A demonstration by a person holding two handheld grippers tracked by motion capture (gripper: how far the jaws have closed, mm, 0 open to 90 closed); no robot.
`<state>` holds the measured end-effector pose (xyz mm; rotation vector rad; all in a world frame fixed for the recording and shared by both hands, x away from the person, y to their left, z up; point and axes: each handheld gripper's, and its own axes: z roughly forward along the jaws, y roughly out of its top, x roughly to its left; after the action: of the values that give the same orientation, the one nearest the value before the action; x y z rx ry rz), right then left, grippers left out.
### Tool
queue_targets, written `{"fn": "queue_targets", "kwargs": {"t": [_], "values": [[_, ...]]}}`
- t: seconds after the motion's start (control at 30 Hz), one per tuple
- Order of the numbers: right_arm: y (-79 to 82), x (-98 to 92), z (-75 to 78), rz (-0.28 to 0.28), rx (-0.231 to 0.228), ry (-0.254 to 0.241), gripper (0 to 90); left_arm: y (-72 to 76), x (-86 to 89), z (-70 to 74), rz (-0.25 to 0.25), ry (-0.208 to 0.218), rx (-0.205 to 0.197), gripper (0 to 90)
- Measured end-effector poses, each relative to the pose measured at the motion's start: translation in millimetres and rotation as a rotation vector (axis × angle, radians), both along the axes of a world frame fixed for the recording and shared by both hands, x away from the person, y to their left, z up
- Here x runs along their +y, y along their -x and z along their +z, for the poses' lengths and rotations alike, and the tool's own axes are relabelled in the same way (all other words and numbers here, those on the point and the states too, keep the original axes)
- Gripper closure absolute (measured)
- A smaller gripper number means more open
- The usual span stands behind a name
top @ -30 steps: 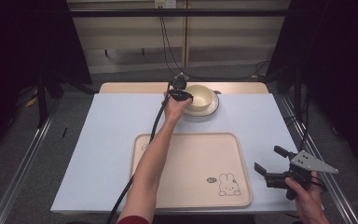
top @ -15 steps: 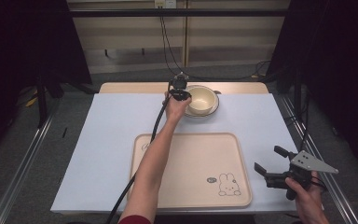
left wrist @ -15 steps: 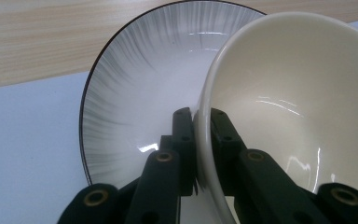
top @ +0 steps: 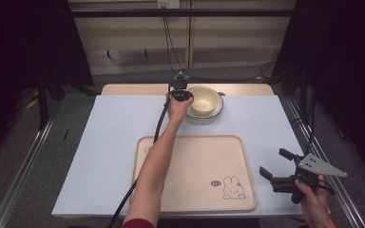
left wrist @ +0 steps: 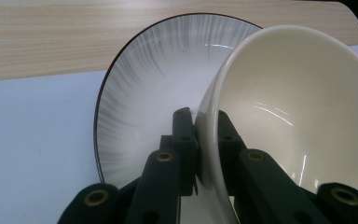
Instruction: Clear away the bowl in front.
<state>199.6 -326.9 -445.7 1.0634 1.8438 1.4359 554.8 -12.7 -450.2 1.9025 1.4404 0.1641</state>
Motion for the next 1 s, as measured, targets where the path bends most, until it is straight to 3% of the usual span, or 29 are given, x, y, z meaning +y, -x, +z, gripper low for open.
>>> {"fn": "queue_targets", "kwargs": {"t": [0.23, 0.63, 1.0], "values": [[0.0, 0.3, -0.4, -0.004, -0.001, 0.008, 0.0, 0.0, 3.3, 2.9, -0.028, -0.017, 0.001, 82.4], [0.3, 0.8, -1.1, -0.006, -0.001, 0.014, 0.0, -0.9, 10.6, 7.2, -0.024, 0.022, 0.007, 82.5], [0.2, 0.6, -1.1, -0.011, -0.003, 0.018, 0.0, 2.8, 20.9, 17.7, -0.029, 0.031, -0.002, 82.6]]}}
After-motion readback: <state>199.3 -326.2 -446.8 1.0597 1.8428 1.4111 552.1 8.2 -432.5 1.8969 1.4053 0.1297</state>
